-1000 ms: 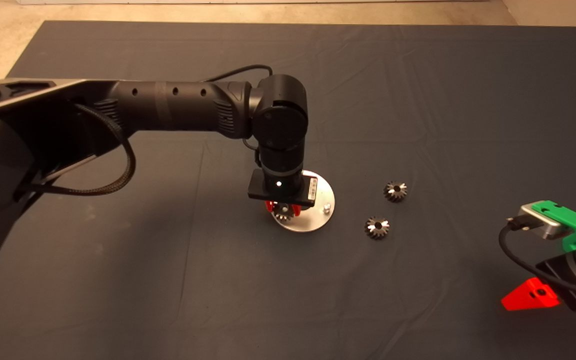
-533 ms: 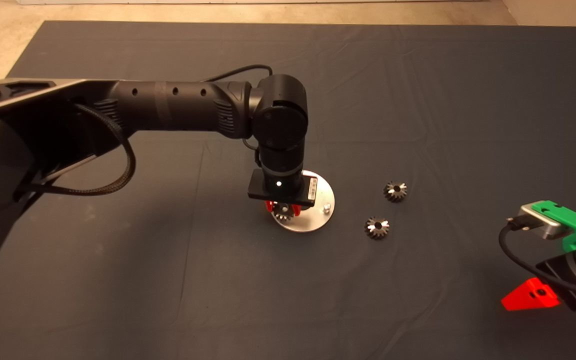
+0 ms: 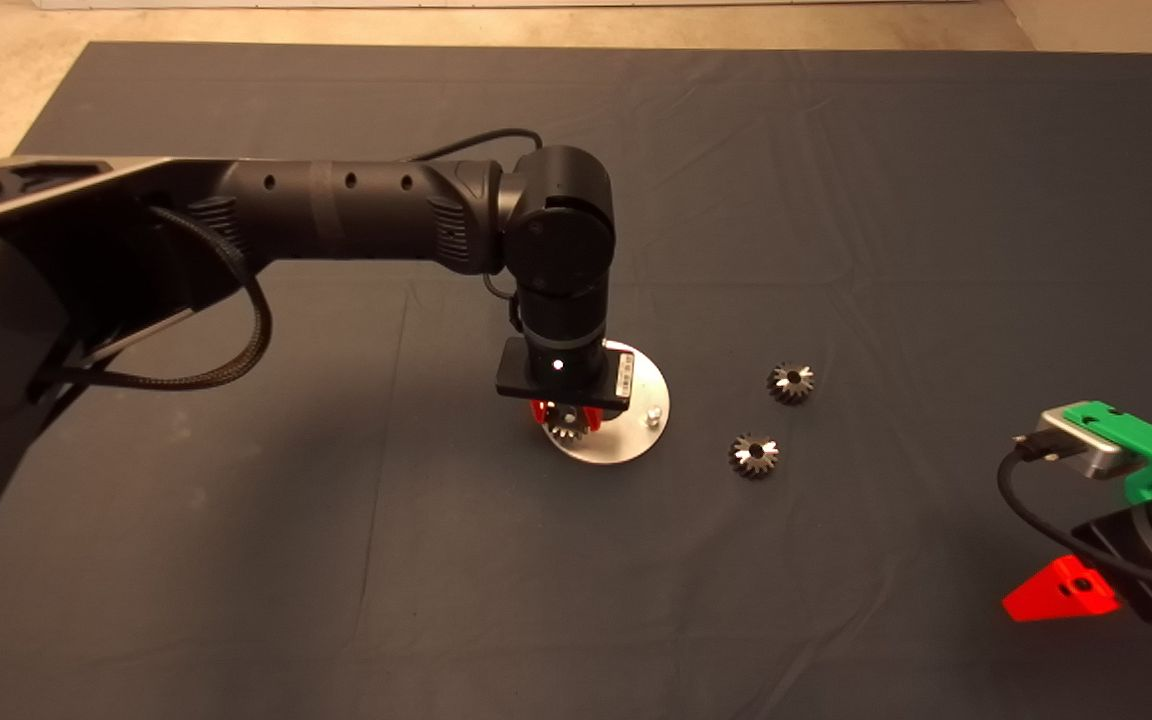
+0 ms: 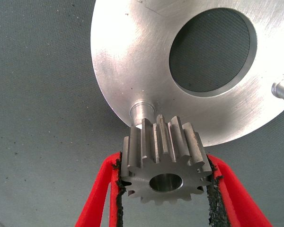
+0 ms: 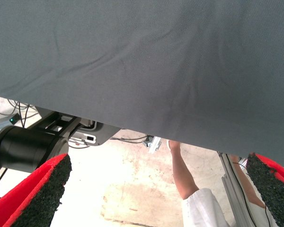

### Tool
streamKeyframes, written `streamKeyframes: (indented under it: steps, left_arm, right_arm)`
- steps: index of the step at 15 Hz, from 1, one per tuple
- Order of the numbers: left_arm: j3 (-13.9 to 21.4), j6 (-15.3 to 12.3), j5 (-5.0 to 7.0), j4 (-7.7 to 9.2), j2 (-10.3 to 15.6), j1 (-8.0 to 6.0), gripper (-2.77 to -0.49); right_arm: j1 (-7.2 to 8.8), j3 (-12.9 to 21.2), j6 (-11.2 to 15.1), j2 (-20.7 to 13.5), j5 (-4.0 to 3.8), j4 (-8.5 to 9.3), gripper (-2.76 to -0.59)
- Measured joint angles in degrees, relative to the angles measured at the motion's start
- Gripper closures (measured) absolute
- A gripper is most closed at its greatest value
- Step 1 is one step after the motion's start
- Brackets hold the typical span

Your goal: Install three planetary gears onto the carrier pins

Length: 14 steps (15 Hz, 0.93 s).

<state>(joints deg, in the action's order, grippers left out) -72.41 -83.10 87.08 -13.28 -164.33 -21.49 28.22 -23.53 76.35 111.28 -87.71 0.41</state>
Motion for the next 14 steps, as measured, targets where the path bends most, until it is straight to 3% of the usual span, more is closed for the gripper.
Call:
streamKeyframes:
  steps: [14]
  left_arm:
    - [-0.96, 1.73, -0.01, -0.30, 0.38, -0.66, -0.85]
  right_arm:
    - [0.02, 0.00, 0.00, 0.05, 0.00, 0.00, -2.75]
